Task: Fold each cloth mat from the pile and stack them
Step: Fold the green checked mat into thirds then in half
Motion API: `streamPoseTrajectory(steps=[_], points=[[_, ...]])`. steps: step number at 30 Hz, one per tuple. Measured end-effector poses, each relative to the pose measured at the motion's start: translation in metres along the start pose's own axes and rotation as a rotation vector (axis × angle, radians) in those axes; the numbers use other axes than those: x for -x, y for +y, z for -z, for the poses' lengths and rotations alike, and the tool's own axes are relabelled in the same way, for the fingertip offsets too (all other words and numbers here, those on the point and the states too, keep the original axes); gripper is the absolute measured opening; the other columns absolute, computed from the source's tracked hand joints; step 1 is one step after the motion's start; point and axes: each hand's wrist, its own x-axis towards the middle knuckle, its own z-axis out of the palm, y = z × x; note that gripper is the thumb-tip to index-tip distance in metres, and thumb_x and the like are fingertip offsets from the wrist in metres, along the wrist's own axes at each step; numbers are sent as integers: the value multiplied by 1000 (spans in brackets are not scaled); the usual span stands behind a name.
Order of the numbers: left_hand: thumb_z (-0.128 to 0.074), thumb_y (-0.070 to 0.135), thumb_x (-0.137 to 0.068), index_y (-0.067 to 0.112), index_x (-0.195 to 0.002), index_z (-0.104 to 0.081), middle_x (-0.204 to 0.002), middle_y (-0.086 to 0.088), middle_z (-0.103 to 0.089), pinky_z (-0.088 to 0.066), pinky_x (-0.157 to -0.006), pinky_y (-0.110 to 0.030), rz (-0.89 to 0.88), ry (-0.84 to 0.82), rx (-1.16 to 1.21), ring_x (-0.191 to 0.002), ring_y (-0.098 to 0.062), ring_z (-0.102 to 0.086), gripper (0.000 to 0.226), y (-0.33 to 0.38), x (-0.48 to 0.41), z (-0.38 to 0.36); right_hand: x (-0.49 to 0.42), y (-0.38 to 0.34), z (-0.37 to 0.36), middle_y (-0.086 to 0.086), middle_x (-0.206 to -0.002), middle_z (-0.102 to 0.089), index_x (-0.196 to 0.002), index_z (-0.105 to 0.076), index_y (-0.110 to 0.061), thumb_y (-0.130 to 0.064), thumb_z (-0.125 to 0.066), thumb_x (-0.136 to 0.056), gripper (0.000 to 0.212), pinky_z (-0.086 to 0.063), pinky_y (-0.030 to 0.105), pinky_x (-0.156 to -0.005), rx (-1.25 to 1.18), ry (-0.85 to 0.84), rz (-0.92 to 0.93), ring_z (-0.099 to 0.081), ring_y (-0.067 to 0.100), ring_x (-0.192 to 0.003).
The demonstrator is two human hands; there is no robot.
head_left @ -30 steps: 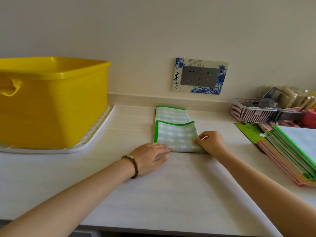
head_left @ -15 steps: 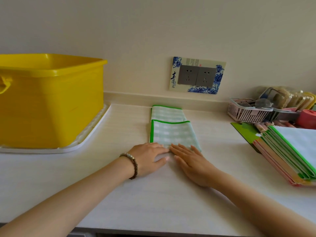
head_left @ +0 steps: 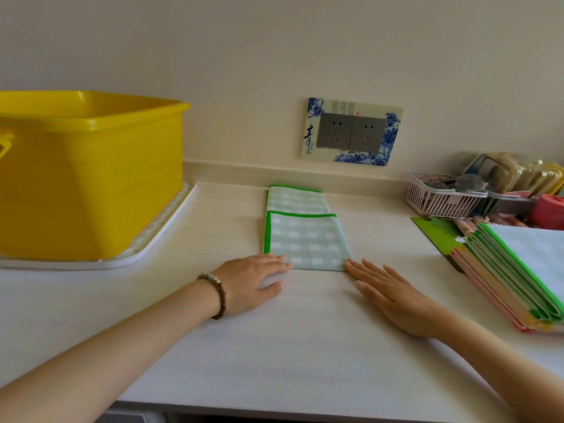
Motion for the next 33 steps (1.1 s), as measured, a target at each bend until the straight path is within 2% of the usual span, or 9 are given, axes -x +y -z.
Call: streamPoseTrajectory(steps=[7, 10, 15, 20, 24, 27, 29, 31, 33], points=[[-42, 45, -95, 34, -144, -33, -150, 15, -30, -20, -109, -17, 25, 39, -21, -137, -4, -28, 51, 3, -6, 3, -22, 1, 13, -9, -146, -41, -139, -42, -27, -33, -48, -96, 44, -16, 21, -112, 60, 275, 79, -31, 11, -139], [-48, 47, -92, 32, -140, -40, -144, 14, -38, -26, -107, -17, 21, 66, -15, -131, -4, -35, 51, 1, -10, 5, -30, -7, 16, -7, -143, -46, -139, -42, -30, -35, -45, -97, 43, -28, 21, -106, 174, 259, 51, -42, 14, -132], [-52, 49, -90, 28, -139, -42, -144, 12, -39, -21, -107, -16, 28, 81, 35, -133, -5, -30, 54, -3, -14, 1, -36, -15, 23, 2, -132, -56, -144, -32, -33, -27, -38, -99, 46, -40, 32, -91, 288, 228, 8, -54, 26, -116], [-52, 47, -90, 29, -139, -41, -144, 12, -40, -19, -106, -14, -19, 115, 3, -132, -5, -29, 53, -7, -10, 3, -31, -3, 18, 7, -113, -68, -135, -48, -36, -31, -37, -100, 36, -42, 33, -78, 229, 341, 61, -60, 32, -100], [-53, 31, -94, 27, -141, -39, -147, 9, -37, -14, -106, -9, -145, 161, -82, -136, -6, -31, 50, -13, -2, 5, 5, -9, 16, 5, -102, -72, -133, -50, -36, -37, -35, -99, 38, -43, 33, -66, 252, 401, 212, -64, 33, -87], [-43, -5, -86, 23, -143, -36, -149, 7, -35, -15, -109, -13, -206, 122, -166, -138, -10, -32, 64, -16, 4, 4, 39, -24, 20, -5, -92, -74, -126, -60, -30, -35, -42, -97, 35, -48, 25, -55, 223, 452, 362, -68, 18, -72], [-30, -13, -71, 17, -135, -50, -138, 2, -51, -35, -105, -23, -308, 210, -252, -126, -16, -50, 73, -17, 8, 3, 54, -26, 20, -11, -95, -73, -121, -64, -24, -29, -49, -94, 32, -53, 24, -60, 223, 494, 462, -69, 9, -77], [-24, -4, -65, 17, -120, -64, -121, 3, -65, -53, -86, -27, -381, 234, -307, -107, -14, -64, 71, -13, 14, 4, 62, -26, 19, -15, -104, -71, -122, -64, -25, -29, -56, -91, 32, -55, 24, -72, 241, 534, 519, -68, 5, -90], [-25, 1, -66, 19, -115, -67, -114, 6, -69, -57, -74, -26, -440, 214, -329, -99, -11, -67, 67, -8, 21, 2, 63, -21, 18, -18, -119, -64, -129, -57, -29, -39, -60, -86, 44, -53, 24, -87, 260, 492, 487, -62, 4, -108]])
